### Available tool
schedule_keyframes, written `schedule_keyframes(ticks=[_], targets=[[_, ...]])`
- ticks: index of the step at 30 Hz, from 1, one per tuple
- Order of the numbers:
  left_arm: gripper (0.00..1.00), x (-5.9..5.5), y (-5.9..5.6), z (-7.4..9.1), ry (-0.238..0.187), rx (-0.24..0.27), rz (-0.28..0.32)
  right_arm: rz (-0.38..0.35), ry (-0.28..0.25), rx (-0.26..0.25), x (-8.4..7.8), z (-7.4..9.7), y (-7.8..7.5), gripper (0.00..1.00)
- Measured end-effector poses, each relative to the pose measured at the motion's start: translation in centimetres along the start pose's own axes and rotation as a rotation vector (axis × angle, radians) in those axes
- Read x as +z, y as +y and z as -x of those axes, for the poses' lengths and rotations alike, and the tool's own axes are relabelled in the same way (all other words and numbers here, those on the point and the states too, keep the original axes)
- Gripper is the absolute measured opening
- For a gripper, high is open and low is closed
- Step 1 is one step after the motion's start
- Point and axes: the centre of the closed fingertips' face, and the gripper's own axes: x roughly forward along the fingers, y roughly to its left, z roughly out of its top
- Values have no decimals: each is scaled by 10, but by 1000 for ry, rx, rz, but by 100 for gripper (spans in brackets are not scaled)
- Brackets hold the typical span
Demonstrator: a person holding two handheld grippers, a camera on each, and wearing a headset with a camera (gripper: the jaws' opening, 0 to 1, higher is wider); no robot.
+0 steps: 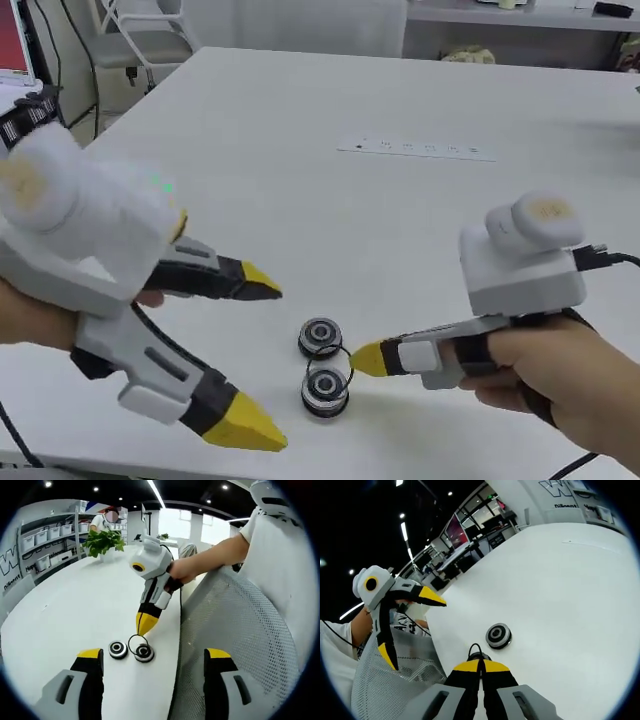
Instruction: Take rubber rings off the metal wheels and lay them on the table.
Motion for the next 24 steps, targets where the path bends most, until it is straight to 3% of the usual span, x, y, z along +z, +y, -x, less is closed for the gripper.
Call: schedule_keyframes(ticks=[2,4,10,17,24], targets=[[89,3,7,12,-29,52,50,-5,-8,-6,2,2,-3,0],[96,5,10,23,-54,85,36,-14,-19,-5,4,5,-4,0],[97,-1,13,52,-89,157,61,-30,-57,-7,11,11,-4,0],[99,-22,13,71,-97,253,124,-43,-95,-5,17,17,-3,0],[99,-46,8,72,-105,315,202,-21,-108,-20,21,20,-3,0]])
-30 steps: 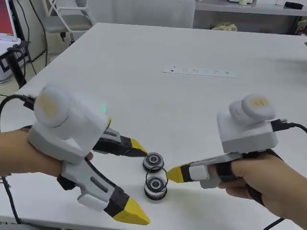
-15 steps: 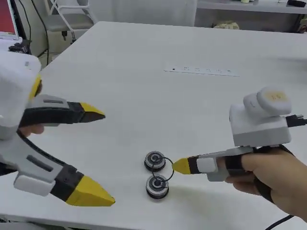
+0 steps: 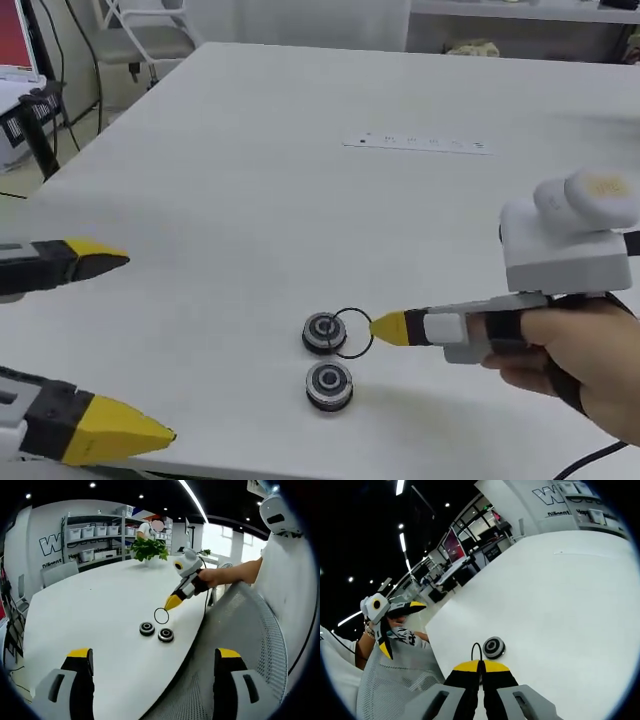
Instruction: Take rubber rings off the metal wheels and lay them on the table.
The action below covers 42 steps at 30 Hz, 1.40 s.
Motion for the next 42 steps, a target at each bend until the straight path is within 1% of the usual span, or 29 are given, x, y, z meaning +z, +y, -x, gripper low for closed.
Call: schedule_keyframes(ticks=[1,2,4,7,10,11,14,17,19,21,24,26,28,30,32,33,34,36,37,38,40,42], targets=[[99,-4,-1,0,12,4,5,2,-4,0,1,0,0,0],[99,-10,0,0,25,18,7,2,-7,0,2,1,1,0],[99,-17,1,-1,34,35,10,-1,-17,6,4,1,2,0],[99,-21,-3,-3,31,30,38,-16,-58,17,12,3,4,0],[99,-19,-5,-4,24,36,58,-1,-80,18,17,5,6,0],[99,-17,-5,-4,14,39,56,4,-87,19,18,5,7,0],[99,-17,-5,-5,8,45,57,18,-108,28,23,5,10,0],[99,-19,-4,-9,3,61,93,26,-118,41,25,4,13,0],[99,-16,-6,-8,-16,57,123,37,-125,53,27,3,17,0],[99,-13,-3,-7,-35,69,129,58,-133,66,28,2,22,0],[99,-15,-4,-8,-27,69,133,83,-143,77,29,-2,28,0],[99,-17,-4,-8,-10,70,121,103,-138,82,28,-5,30,0],[99,-17,-2,-7,0,86,100,124,-134,83,27,-8,32,0],[99,-18,-1,-7,-1,90,100,137,-129,92,25,-11,35,0],[99,-18,0,-7,-6,89,112,149,-122,109,23,-15,40,0],[99,-18,0,-7,-7,87,115,155,-108,130,20,-18,44,0],[99,-18,0,-7,-7,87,114,161,-100,138,18,-20,46,0],[99,-21,1,-8,19,91,95,184,-83,145,13,-25,50,0],[99,-25,1,-8,46,92,87,199,-74,146,10,-27,51,0],[99,-26,1,-8,56,92,83,219,-60,150,7,-30,54,0],[99,-26,0,-8,55,87,80,234,-45,159,3,-34,56,0],[99,-24,-1,-8,41,83,85,239,-20,169,-3,-38,57,0]])
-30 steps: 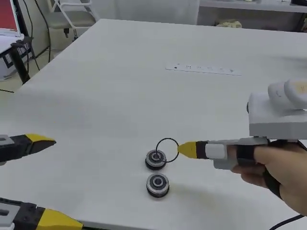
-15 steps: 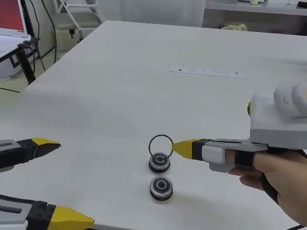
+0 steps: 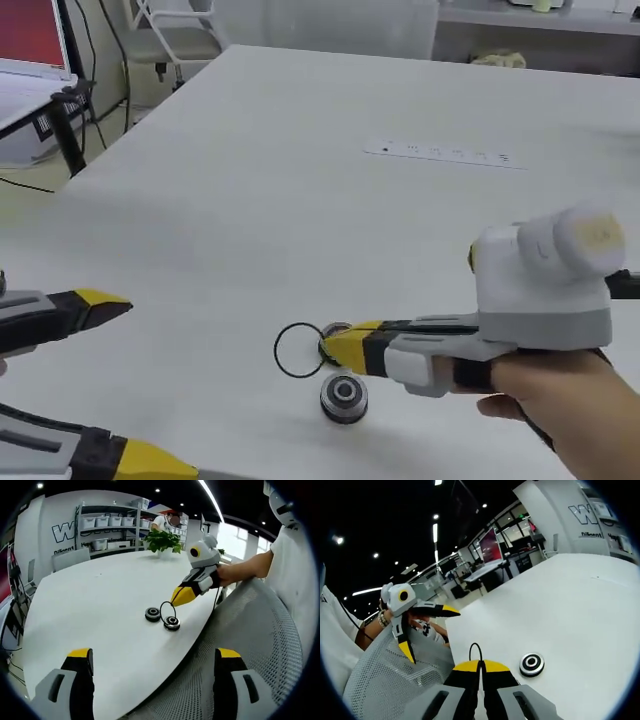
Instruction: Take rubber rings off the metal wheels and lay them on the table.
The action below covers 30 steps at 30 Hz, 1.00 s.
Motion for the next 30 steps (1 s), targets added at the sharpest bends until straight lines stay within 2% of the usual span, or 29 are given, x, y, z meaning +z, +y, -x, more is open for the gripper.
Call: schedule_keyframes(ticks=[3,6,9,12,17,22,24,27,30], targets=[[99,0,1,0,-4,1,9,14,20,-1,-7,-4,2,0],[99,-3,2,0,16,5,6,13,55,14,-16,-10,7,0],[99,-5,3,0,27,9,-2,7,66,16,-16,-15,10,0],[99,-4,2,-1,23,5,2,0,79,7,-13,-21,10,0],[99,-6,2,-1,33,2,-1,26,85,-42,4,-30,1,0],[99,-7,2,-1,34,2,3,-53,67,-80,14,-45,-10,0],[99,-6,2,-1,32,3,2,-54,56,-80,11,-51,-10,0],[99,-7,4,-1,32,9,3,-51,70,-80,-1,-54,-12,0],[99,-6,5,-1,21,11,15,-40,131,-84,-17,-53,-16,0]])
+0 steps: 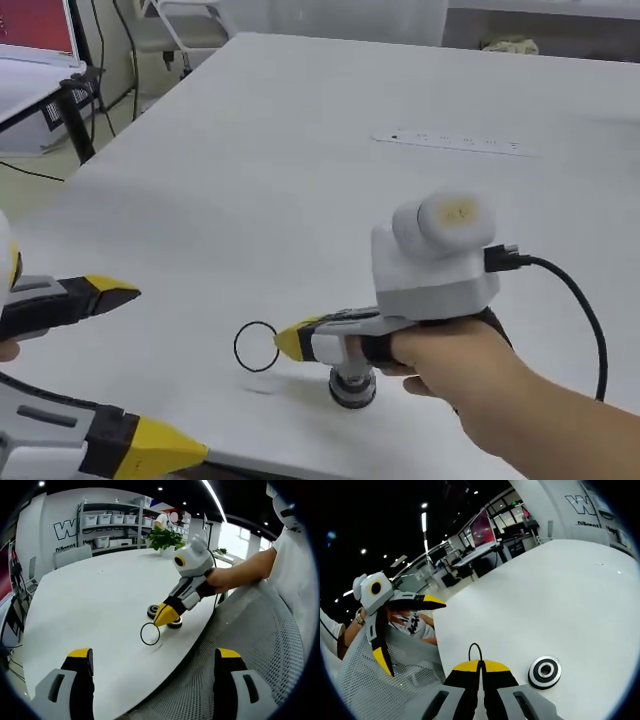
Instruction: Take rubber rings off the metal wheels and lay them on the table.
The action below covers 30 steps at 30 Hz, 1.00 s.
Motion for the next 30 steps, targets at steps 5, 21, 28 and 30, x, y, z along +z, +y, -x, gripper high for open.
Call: schedule_keyframes(ticks=[5,21,28,30], targets=[[99,1,-2,-1,-3,-13,1,-9,7,-19,-5,0,-8,0],[98,-2,5,0,-2,11,14,117,68,-58,-14,-3,-9,11],[98,-2,5,0,0,10,19,77,53,-61,-3,8,-7,18],[98,-2,5,0,-1,9,18,91,37,-61,4,12,-5,19]])
